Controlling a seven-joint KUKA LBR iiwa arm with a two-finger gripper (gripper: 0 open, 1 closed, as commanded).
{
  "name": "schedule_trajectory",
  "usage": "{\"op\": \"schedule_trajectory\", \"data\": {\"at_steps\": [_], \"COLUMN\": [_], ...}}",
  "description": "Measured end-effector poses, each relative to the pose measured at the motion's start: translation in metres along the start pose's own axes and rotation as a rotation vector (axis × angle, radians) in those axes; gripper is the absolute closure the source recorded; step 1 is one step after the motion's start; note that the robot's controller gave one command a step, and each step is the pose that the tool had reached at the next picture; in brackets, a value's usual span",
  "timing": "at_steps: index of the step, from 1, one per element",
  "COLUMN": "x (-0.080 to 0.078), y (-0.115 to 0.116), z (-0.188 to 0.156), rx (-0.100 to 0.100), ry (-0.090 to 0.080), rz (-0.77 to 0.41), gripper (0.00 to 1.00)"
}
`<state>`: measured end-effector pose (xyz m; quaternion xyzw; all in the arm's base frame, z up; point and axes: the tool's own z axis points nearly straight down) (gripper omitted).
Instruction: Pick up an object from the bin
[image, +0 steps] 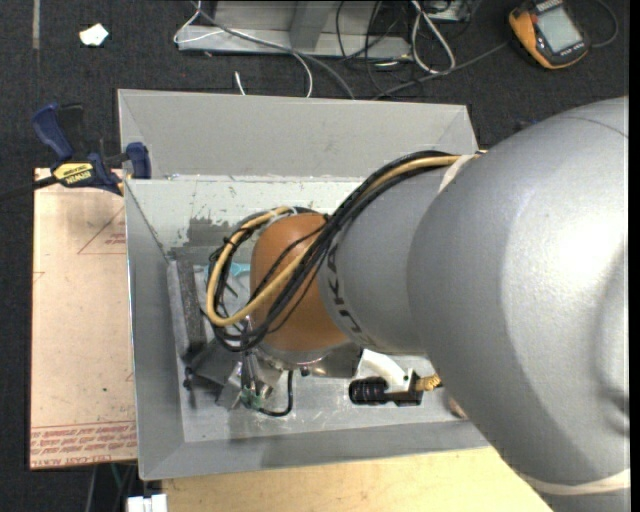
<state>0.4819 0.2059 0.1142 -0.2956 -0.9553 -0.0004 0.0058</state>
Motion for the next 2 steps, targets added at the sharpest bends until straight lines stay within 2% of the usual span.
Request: {"op": "schedule_trajectory", "data": {"at_steps": [1, 2], "x": [0.001, 0.002], "y": [-0.001, -0.002], "z": [-0.020, -0.060], "rx": [0.004, 0.007], "ry": [0.003, 0.004], "rz": [-0.001, -0.003], "gripper": [1.00, 1.00]}}
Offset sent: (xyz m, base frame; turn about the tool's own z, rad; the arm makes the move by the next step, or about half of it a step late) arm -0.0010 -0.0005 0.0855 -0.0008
